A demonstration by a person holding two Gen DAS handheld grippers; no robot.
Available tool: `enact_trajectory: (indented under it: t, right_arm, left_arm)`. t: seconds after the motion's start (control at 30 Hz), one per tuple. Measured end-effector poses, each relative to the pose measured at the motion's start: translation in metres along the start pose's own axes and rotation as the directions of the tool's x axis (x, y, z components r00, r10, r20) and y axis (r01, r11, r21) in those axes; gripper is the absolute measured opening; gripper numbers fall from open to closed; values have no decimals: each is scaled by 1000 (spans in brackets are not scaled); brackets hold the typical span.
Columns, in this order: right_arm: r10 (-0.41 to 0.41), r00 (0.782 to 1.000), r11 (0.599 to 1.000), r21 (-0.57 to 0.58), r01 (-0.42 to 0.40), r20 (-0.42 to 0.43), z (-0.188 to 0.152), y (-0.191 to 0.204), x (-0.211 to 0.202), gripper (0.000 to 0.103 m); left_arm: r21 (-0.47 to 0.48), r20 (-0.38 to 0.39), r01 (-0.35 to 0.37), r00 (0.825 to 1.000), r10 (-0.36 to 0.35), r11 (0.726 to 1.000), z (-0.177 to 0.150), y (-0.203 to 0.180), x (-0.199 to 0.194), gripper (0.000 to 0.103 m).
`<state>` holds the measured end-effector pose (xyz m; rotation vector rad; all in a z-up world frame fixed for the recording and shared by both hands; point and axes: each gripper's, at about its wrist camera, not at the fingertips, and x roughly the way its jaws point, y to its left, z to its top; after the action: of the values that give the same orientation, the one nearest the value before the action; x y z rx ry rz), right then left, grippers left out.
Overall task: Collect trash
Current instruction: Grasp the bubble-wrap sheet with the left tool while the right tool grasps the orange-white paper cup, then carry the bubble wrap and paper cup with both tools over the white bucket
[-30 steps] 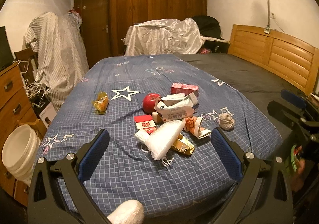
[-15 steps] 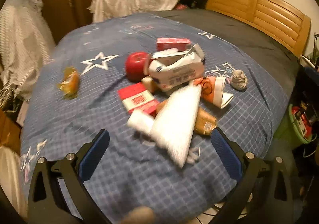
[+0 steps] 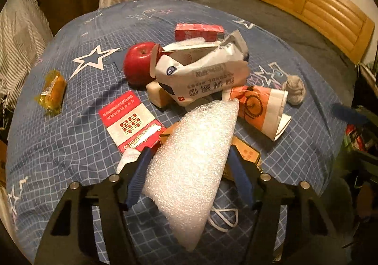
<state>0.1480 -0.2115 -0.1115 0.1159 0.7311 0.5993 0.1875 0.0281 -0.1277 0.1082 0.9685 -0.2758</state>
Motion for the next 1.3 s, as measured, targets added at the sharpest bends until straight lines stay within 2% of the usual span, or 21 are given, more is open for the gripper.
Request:
enact_trajectory:
  t: [0.03,0.2,0.3,0.33,0.37,0.43,0.57,0.7,0.8,0.9,1.03,1.23,1.3]
  right_arm:
    - [5,1000,1000,1,-5,-16,3,0,9,64]
    - [-60,996,997,-45,57,-73,14,1,60,56]
    - [-108,988,992,-71,100,-115,12,-1,91,43]
    - [-110,986,992,-73,102,-123,11,-2,96,34]
    - [-117,985,991,-78,108,-128,9,-2,100,20]
    - [-126,986,990,-78,118,-108,4,-2,98,8]
    - [-138,990,987,-91,135,-23,-2,9,70,8]
    - [-143,986,985,-84,150,89,-1,22,24,8]
    - [-161,969,979,-93,181,188,2,34,-16,8]
    - [-174,945,973,-100,209,276,2,48,-54,8]
    - [-191,902,964,-100,247,388,-3,62,-103,8]
    - [-212,862,949,-114,294,461,-14,74,-144,8]
    - [-213,859,947,-119,300,465,-18,77,-152,8]
  left_arm:
    - [-7,6,1,1000,-1,1000,-1,1,-1,62]
    - [-24,27,-15,999,16,1000,-7,-2,-3,60]
    - [-39,42,-24,999,25,999,-10,-2,-5,58]
    - [-49,49,-24,998,26,999,-10,-1,-6,58]
    - [-60,56,-24,998,28,998,-10,0,-7,58]
    - [-83,72,-19,997,26,996,-12,2,-9,57]
    - [-116,122,-40,991,54,992,-17,-2,-23,57]
    - [-152,203,-57,975,88,987,-22,-5,-55,57]
    - [-188,274,-74,954,125,979,-26,-11,-85,57]
    - [-197,353,-107,919,173,974,-33,-26,-114,57]
    - [-215,446,-157,862,241,964,-44,-51,-145,57]
    - [-280,518,-183,798,308,943,-58,-64,-172,58]
    - [-287,525,-185,790,316,940,-58,-66,-175,58]
